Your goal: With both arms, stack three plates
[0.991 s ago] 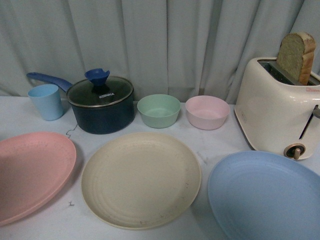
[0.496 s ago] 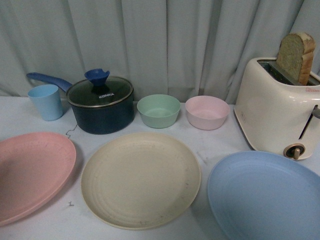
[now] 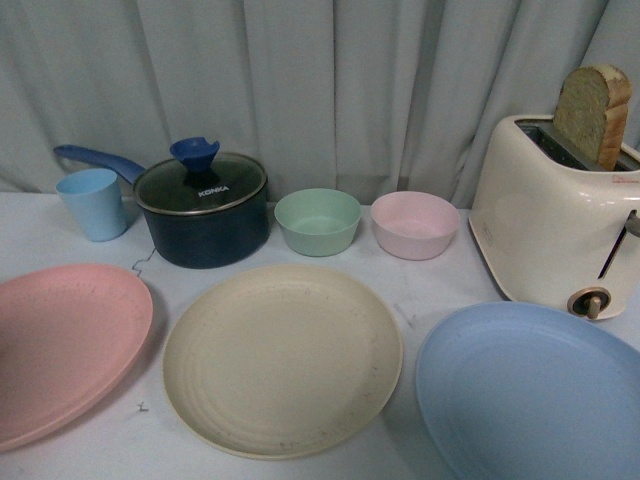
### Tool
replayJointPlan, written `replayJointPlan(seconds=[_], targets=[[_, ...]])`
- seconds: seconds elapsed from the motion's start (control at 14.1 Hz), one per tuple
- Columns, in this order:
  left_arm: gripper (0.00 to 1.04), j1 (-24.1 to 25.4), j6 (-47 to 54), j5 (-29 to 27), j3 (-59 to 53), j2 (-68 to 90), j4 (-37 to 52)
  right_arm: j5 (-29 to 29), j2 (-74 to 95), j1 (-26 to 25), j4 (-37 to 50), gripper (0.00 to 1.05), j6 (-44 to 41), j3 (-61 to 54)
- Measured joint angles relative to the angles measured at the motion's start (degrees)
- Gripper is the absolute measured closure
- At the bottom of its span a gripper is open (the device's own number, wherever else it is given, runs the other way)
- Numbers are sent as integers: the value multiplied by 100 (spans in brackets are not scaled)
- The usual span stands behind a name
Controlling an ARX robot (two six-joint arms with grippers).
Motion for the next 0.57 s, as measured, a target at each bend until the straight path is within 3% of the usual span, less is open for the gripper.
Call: replayJointPlan(seconds=[0.14,0.21,0.57], targets=[[94,-9,24,55,-17,9,-4,0,0,0,0,6,2,0],[100,-2,-4,157,-17,-28,-101,0,0,0,0,6,2,0],[102,149,-341,461,-481,-1598,-636,0,0,0,0,6,2,0]])
